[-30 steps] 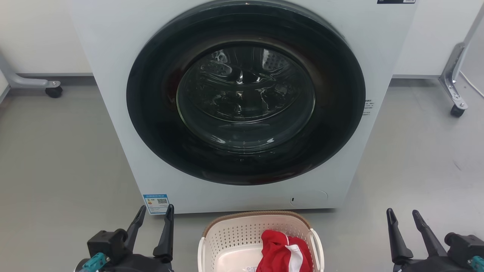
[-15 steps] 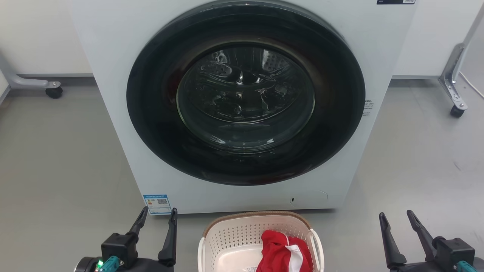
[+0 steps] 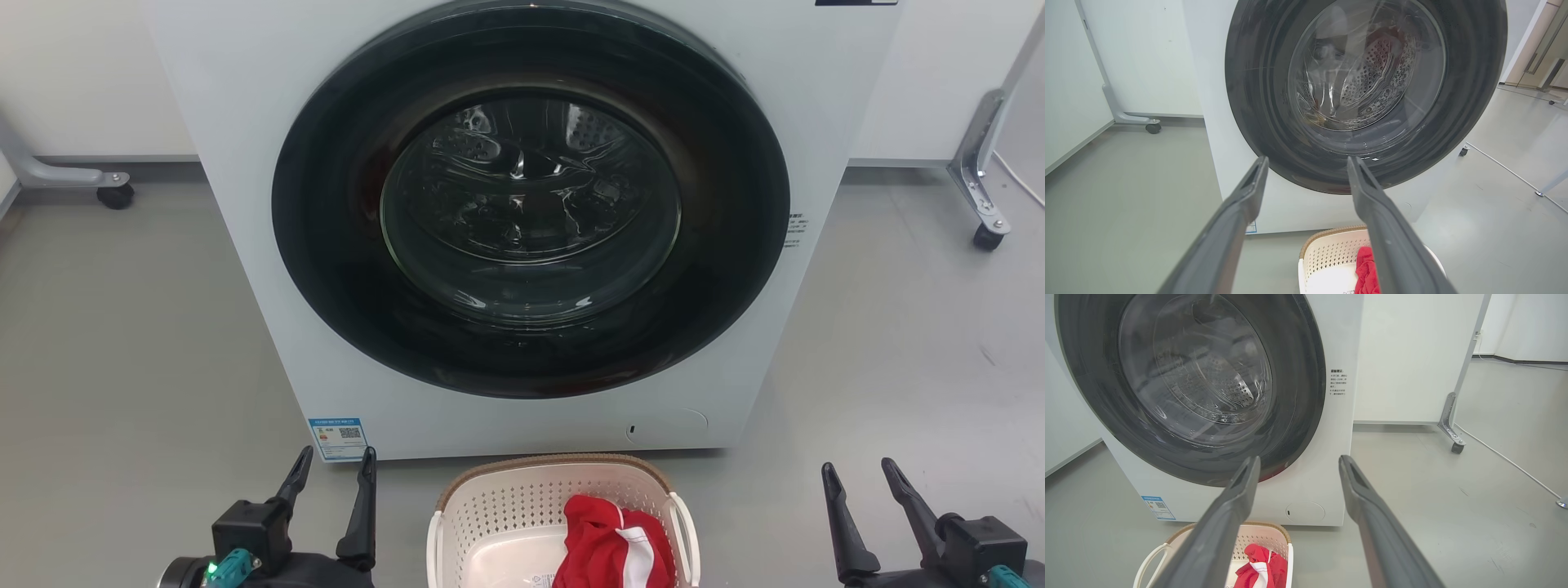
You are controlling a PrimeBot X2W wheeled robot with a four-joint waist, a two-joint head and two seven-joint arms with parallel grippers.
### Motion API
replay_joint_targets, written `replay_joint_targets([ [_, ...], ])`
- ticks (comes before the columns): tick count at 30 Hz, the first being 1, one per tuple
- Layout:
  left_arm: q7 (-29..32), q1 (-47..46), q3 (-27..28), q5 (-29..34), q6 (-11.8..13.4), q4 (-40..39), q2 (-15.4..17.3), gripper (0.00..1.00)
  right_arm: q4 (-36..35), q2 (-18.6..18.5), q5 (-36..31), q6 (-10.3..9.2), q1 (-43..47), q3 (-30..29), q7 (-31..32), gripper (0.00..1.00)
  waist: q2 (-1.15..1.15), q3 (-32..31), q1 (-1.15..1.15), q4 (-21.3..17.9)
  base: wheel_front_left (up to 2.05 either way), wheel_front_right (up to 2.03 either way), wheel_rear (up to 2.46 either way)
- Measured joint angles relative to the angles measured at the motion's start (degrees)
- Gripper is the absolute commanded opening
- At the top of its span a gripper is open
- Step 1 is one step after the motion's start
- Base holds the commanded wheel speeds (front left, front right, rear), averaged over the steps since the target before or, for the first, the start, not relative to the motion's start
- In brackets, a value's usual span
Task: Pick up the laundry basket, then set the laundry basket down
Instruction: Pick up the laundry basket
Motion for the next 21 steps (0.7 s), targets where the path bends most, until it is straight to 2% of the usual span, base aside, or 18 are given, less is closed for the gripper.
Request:
replay_joint_targets([
  [21, 1.08, 0.01, 0.58, 1.56, 0.05, -1.03, -0.63, 1.00, -0.49, 0.00, 0.44, -0.01, -0.85, -0.25, 0.01, 1.00, 0.00, 2.35, 0.00, 0.26, 0.00, 0.00, 0.00],
])
